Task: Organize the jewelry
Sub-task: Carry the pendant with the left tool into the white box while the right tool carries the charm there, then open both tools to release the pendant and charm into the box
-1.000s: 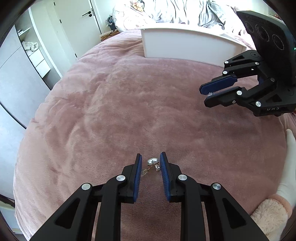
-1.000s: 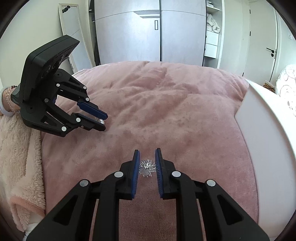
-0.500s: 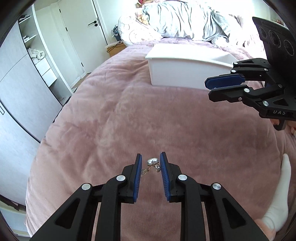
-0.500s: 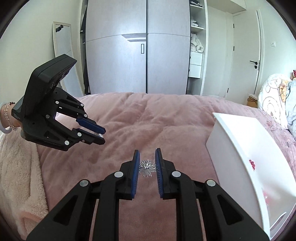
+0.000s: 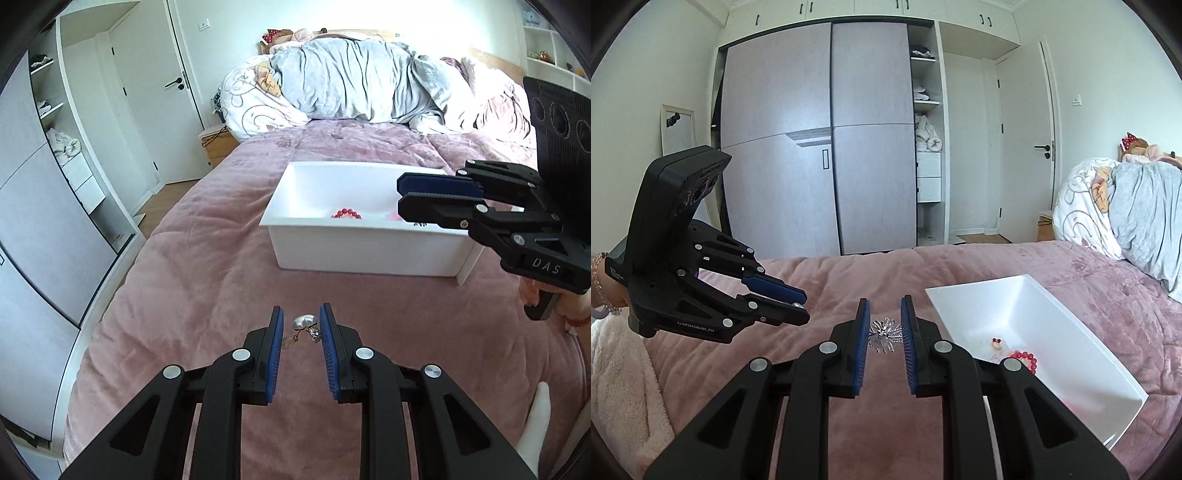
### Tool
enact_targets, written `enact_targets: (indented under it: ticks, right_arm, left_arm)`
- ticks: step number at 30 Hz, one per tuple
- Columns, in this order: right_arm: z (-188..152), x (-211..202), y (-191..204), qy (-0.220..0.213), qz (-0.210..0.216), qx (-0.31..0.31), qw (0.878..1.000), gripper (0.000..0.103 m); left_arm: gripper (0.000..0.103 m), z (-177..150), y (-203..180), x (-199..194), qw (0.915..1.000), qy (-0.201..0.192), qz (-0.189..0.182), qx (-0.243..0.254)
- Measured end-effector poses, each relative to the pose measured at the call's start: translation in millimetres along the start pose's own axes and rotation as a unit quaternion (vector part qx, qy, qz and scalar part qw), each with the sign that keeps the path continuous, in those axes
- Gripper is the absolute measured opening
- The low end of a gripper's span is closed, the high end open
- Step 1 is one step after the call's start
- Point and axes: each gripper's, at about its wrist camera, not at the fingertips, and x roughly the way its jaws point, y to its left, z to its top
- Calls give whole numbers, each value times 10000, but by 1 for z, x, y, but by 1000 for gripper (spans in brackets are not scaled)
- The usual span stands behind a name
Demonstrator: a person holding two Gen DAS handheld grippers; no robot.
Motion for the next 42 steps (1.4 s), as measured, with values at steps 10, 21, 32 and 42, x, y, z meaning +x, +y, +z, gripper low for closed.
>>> enact_targets:
  ticks: [10,21,32,42]
  right_arm:
    - [5,-4,-48,-85,-322,468,9984,18]
    - [-4,3,-110,131,-874,1023,9908,18]
    - [-24,21,-151,609,-1173,1333,9822,18]
    - [-45,38,-170,1292,-1769,1234,9679,18]
  left_arm:
    - [25,59,-5,27,9997,-127,-179,-46]
    - [25,121,-10,87,9985,-171,-455,-253]
    - [25,143,-24,159,9980,218,-503,-322]
    - [25,144,-36,209,9970,605,-287,-375]
